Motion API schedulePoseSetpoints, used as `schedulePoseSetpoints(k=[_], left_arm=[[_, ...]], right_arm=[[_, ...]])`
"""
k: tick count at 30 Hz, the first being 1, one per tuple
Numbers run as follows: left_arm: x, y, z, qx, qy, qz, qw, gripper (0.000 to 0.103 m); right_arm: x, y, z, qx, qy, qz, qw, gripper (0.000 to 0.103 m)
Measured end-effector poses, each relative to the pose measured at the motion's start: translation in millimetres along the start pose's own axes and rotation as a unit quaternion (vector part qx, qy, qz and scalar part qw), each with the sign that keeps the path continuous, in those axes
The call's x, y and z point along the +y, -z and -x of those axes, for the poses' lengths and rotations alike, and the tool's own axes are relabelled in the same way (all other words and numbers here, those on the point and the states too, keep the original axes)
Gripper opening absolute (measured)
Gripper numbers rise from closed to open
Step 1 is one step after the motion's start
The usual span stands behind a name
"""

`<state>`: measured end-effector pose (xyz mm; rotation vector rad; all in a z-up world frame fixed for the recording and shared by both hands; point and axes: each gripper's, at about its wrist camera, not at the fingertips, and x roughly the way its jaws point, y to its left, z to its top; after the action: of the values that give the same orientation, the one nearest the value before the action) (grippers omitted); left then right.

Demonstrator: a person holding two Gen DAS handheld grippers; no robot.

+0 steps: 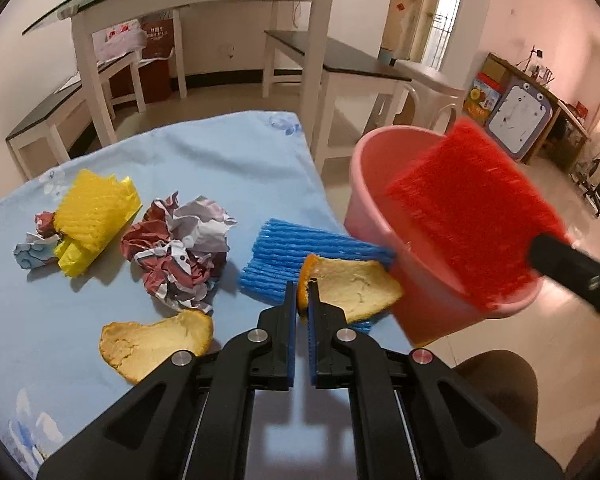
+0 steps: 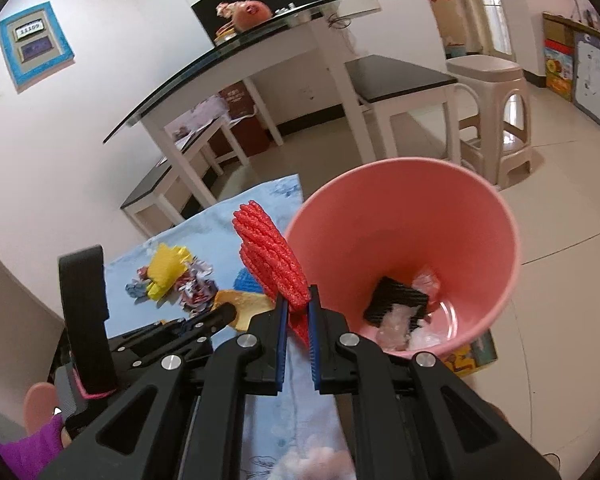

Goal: Collect trash
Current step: 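Carry the orange peel and red foam net over the pink bucket, then open the right tool to drop the red net while left tool releases the peel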

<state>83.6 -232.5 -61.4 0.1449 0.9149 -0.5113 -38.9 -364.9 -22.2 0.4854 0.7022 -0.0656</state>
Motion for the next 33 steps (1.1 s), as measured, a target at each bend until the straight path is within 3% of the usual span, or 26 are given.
schedulePoseSetpoints(k=[4, 17, 33], left_arm=[[7, 1, 8, -0.003, 0.008, 0.008, 0.9999, 0.004], [1, -21, 83, -0.082, 0.045, 0.011, 0.9955, 0.004], [-65, -39, 38, -0.046, 0.080, -0.032, 0.9952, 0.004]], right_arm=[[-7, -5, 7, -0.018, 0.014, -0.001, 1.000, 0.009], [-24, -16, 7, -0.041, 0.042, -0.015, 0.998, 0.009], [-60, -13, -1, -0.034, 0.069, -0.040, 0.996, 0.015]])
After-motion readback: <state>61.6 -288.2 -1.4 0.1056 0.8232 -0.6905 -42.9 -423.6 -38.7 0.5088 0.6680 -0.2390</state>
